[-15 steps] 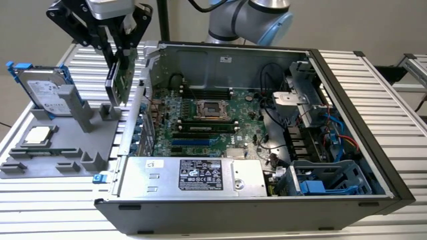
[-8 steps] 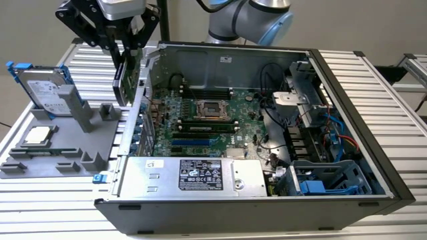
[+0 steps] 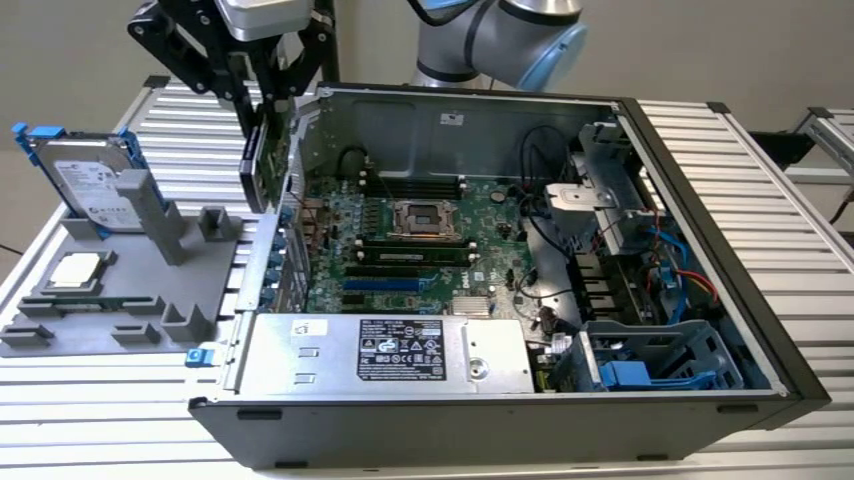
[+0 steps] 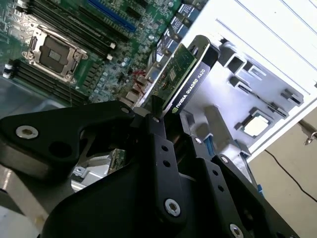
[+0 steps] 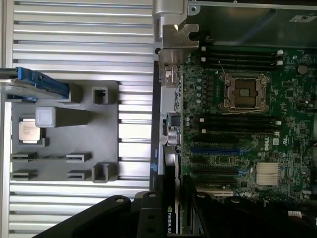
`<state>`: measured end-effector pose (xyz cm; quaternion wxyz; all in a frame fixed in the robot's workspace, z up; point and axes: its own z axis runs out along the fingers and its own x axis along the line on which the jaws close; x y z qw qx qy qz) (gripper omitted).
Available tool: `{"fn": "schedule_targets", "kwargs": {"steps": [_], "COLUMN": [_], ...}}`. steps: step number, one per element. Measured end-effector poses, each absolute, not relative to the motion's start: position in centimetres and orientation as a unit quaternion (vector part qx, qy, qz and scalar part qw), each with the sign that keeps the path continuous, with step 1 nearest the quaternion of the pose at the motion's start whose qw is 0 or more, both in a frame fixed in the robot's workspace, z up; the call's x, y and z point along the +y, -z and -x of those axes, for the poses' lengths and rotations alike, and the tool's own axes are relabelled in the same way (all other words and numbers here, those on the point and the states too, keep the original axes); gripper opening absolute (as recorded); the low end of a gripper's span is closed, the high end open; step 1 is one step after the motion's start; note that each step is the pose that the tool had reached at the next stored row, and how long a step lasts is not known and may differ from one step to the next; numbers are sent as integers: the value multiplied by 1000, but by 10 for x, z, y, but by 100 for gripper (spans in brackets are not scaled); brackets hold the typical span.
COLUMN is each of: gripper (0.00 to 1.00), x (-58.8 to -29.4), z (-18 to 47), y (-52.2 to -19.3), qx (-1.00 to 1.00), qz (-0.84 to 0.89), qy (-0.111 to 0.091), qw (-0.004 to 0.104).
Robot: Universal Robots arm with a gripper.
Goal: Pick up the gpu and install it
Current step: 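Pick up the gpu and move the gpu toward the slot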
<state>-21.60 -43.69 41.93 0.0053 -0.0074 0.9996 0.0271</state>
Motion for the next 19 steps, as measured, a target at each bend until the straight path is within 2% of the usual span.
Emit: {"fn": "schedule_targets", "kwargs": {"steps": [19], "gripper": [0], "x": [-437], "z": [191], "y": [-419], "qx": [1000], "qz": [7], "qy": [-27], "qw": [4]}}
